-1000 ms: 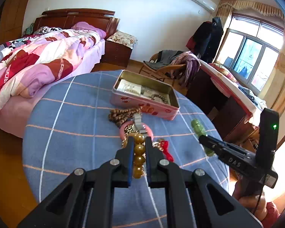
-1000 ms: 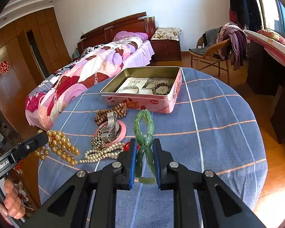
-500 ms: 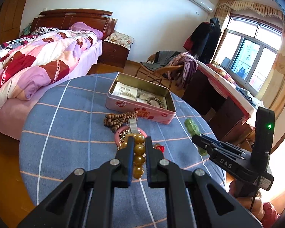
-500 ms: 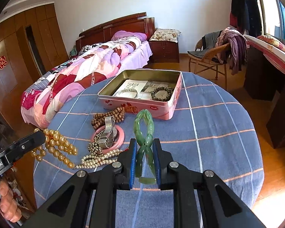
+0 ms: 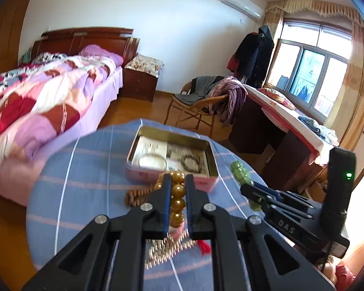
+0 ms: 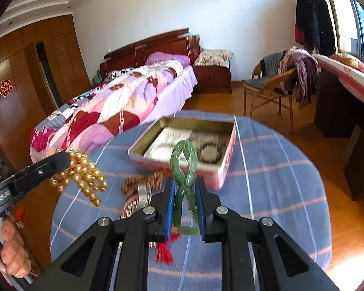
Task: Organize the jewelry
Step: 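Drop the jade bangle into the pink tin while the left tool drops the gold beads, then withdraw both open tools from the tin back toward the remaining jewelry, then grasp the red tassel with the right tool while the left tool grasps the pearl strand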
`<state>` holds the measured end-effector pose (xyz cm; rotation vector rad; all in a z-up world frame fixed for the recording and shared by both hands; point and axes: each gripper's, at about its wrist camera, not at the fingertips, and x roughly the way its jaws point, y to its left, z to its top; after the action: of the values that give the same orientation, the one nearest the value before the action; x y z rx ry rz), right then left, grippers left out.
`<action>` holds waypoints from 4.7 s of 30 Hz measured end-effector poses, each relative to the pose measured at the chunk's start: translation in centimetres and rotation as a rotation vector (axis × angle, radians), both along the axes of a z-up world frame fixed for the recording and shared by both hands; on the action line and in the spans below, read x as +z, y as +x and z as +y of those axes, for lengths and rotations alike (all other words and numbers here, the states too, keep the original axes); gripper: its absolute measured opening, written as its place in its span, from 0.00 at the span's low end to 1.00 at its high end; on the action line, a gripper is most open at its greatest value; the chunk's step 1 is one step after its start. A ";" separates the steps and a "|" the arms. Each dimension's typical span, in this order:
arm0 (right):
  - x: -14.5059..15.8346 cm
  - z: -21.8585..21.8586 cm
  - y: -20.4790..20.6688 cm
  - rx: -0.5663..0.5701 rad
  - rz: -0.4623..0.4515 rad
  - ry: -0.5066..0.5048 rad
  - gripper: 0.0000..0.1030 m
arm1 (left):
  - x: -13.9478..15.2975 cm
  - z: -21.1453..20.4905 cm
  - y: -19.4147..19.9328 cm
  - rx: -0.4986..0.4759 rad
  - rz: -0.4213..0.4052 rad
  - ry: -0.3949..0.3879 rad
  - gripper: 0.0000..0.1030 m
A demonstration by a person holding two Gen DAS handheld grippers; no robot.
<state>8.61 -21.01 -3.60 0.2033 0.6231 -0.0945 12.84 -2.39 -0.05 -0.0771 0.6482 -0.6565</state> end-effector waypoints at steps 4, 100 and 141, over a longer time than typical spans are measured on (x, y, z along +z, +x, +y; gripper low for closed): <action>0.8 -0.9 2.4 -0.012 -0.024 -0.012 0.16 | 0.3 -2.2 2.6 -0.001 -0.010 0.031 0.11; -8.5 3.3 -1.9 0.066 0.191 0.009 0.60 | -10.5 3.0 -4.0 0.233 0.102 0.339 0.91; -5.3 0.2 -4.9 0.029 0.138 0.047 0.05 | -11.7 -3.4 -5.1 -0.112 0.160 0.342 0.14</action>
<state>3.68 -20.78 -8.90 0.2349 0.7658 -0.0660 7.74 -5.75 -11.77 0.2272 0.9157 -0.6425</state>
